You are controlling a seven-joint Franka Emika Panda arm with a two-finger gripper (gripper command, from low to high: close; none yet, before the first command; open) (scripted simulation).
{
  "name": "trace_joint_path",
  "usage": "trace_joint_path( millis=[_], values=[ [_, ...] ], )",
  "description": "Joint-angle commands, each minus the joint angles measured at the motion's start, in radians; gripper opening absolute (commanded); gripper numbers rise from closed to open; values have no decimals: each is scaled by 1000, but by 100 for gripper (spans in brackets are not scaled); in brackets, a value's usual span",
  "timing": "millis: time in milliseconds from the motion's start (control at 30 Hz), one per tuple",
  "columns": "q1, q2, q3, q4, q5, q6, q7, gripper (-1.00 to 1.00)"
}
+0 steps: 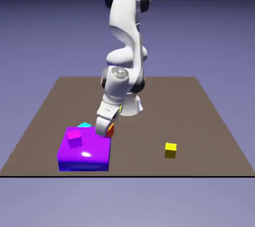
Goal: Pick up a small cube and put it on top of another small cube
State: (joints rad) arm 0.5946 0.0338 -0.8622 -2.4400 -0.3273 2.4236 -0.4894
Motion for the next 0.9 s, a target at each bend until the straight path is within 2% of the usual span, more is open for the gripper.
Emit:
trace_joint_path(
  millis=[0, 100, 567, 767, 800, 867],
  values=[
    [-22, -12, -3, 30, -6, -28, -42, -100],
    [-105, -38, -11, 97, -19, -93, -137, -100],
    [-105, -38, -11, 97, -19, -93, -137, -100],
    [-207, 156, 61, 52, 135, 114, -241, -100],
    [-207, 156, 61, 52, 135, 114, -241, 100],
    [-188, 120, 47, 60, 106, 76, -221, 100]
  ],
)
